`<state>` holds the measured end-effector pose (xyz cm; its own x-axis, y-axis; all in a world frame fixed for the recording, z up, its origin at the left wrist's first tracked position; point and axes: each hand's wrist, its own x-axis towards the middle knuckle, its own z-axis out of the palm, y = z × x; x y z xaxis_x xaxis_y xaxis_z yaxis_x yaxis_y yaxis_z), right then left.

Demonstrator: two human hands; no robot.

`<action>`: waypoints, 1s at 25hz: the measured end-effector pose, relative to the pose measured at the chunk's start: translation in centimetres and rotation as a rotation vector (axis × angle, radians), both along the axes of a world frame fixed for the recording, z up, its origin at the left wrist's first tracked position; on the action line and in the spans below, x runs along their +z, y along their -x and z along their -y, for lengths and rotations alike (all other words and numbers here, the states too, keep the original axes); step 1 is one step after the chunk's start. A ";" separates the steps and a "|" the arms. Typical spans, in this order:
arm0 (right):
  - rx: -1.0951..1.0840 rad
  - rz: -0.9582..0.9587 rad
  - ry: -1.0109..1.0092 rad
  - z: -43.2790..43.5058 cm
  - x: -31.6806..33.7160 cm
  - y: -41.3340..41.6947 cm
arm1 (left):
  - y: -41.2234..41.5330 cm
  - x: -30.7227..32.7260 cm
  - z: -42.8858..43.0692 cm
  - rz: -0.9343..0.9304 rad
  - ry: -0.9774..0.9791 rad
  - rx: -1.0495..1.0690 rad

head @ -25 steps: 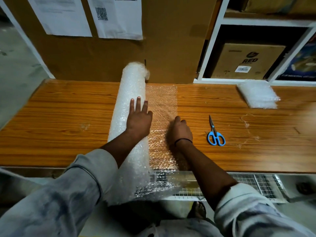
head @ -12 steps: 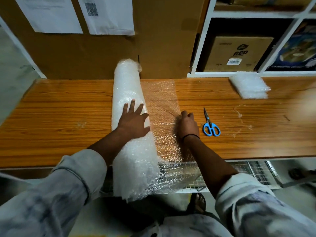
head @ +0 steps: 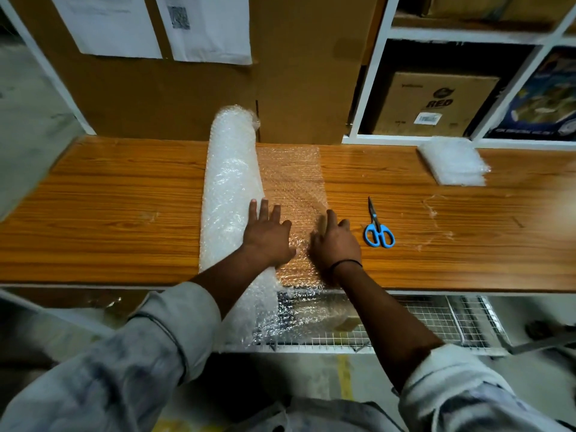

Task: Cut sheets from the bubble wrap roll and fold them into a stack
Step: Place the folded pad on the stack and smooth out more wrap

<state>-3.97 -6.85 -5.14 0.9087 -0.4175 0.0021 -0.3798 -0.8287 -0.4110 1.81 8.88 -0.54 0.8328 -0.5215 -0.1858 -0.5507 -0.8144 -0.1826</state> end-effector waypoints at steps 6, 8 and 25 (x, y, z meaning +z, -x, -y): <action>0.046 -0.030 0.047 2.2 -0.7 1.9 | 0.7 -1.3 -2.2 0.026 -0.094 -0.062; 0.032 -0.008 -0.002 2.3 -0.4 2.4 | 0.7 -1.3 -3.0 0.022 -0.112 -0.088; 0.083 0.024 -0.015 3.3 0.2 6.4 | 5.2 -1.6 -3.1 -0.080 -0.016 -0.045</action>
<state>-10.36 -10.18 -4.99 0.9400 -0.3405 0.0188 -0.2996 -0.8509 -0.4316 -3.37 11.97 -2.18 0.7908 -0.5543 -0.2596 -0.6000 -0.7859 -0.1496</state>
